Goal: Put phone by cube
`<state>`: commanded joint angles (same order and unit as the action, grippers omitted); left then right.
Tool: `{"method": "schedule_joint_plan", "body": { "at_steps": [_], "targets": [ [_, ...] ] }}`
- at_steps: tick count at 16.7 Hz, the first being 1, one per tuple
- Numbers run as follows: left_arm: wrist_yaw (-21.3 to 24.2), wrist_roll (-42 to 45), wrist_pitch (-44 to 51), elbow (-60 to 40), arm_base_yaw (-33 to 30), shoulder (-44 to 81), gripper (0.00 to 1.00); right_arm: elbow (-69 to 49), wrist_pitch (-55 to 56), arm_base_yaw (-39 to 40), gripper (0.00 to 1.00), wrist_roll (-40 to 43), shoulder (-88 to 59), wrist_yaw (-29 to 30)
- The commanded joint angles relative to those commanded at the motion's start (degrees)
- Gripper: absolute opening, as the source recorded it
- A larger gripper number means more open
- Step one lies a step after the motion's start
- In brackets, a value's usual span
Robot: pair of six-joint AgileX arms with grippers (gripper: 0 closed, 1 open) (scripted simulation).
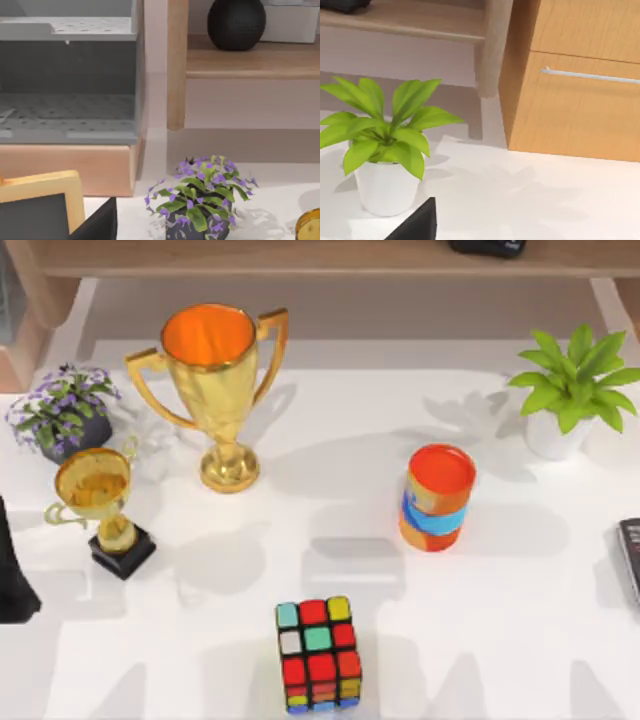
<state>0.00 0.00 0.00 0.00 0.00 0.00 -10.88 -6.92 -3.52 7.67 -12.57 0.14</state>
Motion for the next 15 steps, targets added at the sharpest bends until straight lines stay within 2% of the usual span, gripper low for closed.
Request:
{"method": "schedule_joint_plan", "body": {
  "at_steps": [4, 11, 15],
  "targets": [
    [0.00, 0.00, 0.00, 0.00, 0.00, 0.00, 1.00, -13.81, -9.52, -4.49, 1.00, 9.77, -20.25, -0.02],
    [0.00, 0.00, 0.00, 0.00, 0.00, 0.00, 1.00, -39.95, -29.20, -13.40, 1.00, 28.65, -64.60, -0.31],
    [0.00, 0.00, 0.00, 0.00, 0.00, 0.00, 1.00, -53.05, -38.33, -17.75, 1.00, 37.96, -83.87, -0.29]
  ]
}}
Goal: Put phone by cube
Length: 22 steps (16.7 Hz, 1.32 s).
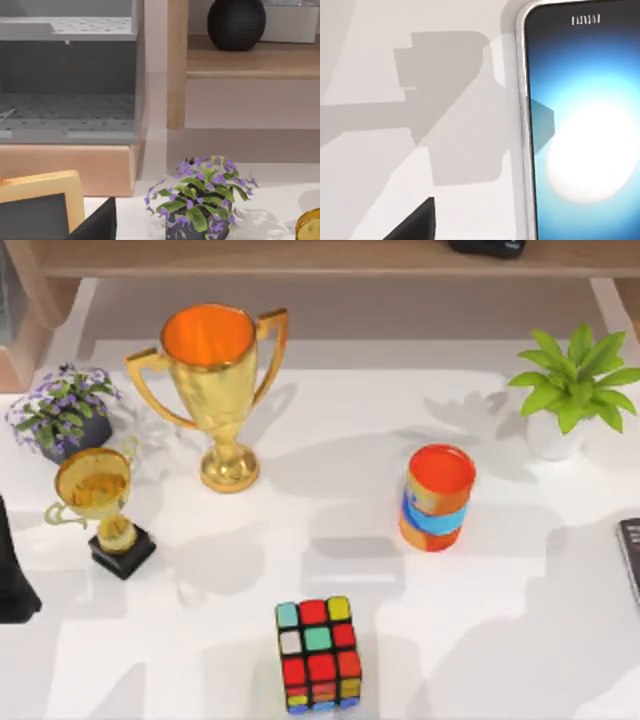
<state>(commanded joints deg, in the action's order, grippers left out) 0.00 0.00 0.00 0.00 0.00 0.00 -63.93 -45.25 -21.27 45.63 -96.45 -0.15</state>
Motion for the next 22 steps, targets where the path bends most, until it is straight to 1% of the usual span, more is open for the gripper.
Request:
{"method": "schedule_joint_plan", "body": {
  "at_steps": [4, 7, 13, 18, 22],
  "targets": [
    [0.00, 0.00, 0.00, 0.00, 0.00, 0.00, 1.00, -9.59, -5.91, -3.01, 1.00, 6.55, -12.70, 0.14],
    [0.00, 0.00, 0.00, 0.00, 0.00, 0.00, 1.00, -12.92, -7.83, -4.04, 1.00, 8.78, -17.14, 0.21],
    [0.00, 0.00, 0.00, 0.00, 0.00, 0.00, 1.00, -12.80, -7.61, -3.87, 1.00, 8.80, -17.45, 0.21],
    [0.00, 0.00, 0.00, 0.00, 0.00, 0.00, 1.00, -9.55, -0.77, -4.04, 1.00, 8.81, -20.75, 0.24],
    [0.00, 0.00, 0.00, 0.00, 0.00, 0.00, 1.00, -8.94, 0.20, -4.07, 1.00, 8.82, -21.39, 0.24]
  ]
}}
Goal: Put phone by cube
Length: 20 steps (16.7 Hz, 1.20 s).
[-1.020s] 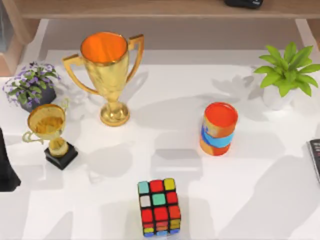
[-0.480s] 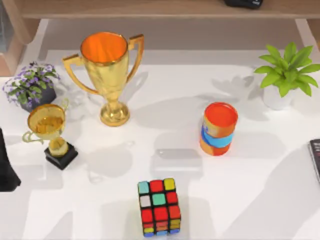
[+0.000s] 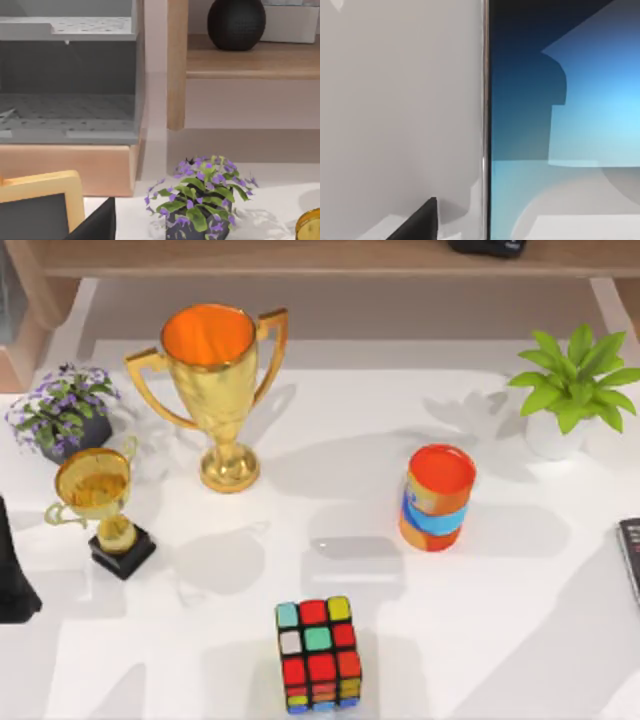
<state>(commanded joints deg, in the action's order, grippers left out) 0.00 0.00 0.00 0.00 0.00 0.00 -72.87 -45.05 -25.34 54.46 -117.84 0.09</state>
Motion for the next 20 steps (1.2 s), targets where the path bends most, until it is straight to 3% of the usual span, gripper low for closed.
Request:
{"method": "schedule_joint_plan", "body": {
  "at_steps": [1, 14, 20],
  "targets": [
    [0.00, 0.00, 0.00, 0.00, 0.00, 0.00, 1.00, 0.00, 0.00, 0.00, 1.00, 0.00, 0.00, 0.00],
    [0.00, 0.00, 0.00, 0.00, 0.00, 0.00, 1.00, 0.00, 0.00, 0.00, 0.02, 0.00, 0.00, 0.00],
    [0.00, 0.00, 0.00, 0.00, 0.00, 0.00, 1.00, 0.00, 0.00, 0.00, 0.00, 0.00, 0.00, 0.00]
  ]
}}
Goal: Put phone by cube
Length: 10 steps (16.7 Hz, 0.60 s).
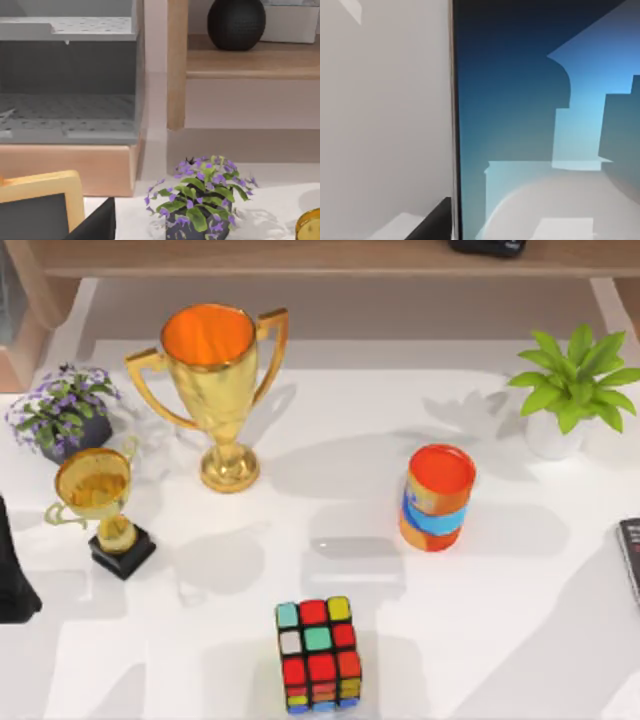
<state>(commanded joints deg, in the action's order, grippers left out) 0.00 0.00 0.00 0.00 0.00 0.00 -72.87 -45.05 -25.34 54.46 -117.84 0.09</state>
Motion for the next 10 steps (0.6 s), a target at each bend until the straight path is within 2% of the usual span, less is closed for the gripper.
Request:
{"method": "schedule_joint_plan", "body": {
  "at_steps": [10],
  "targets": [
    [0.00, 0.00, 0.00, 0.00, 0.00, 0.00, 1.00, -2.40, -5.66, 0.20, 0.00, -0.64, 3.72, -0.59]
  ]
}}
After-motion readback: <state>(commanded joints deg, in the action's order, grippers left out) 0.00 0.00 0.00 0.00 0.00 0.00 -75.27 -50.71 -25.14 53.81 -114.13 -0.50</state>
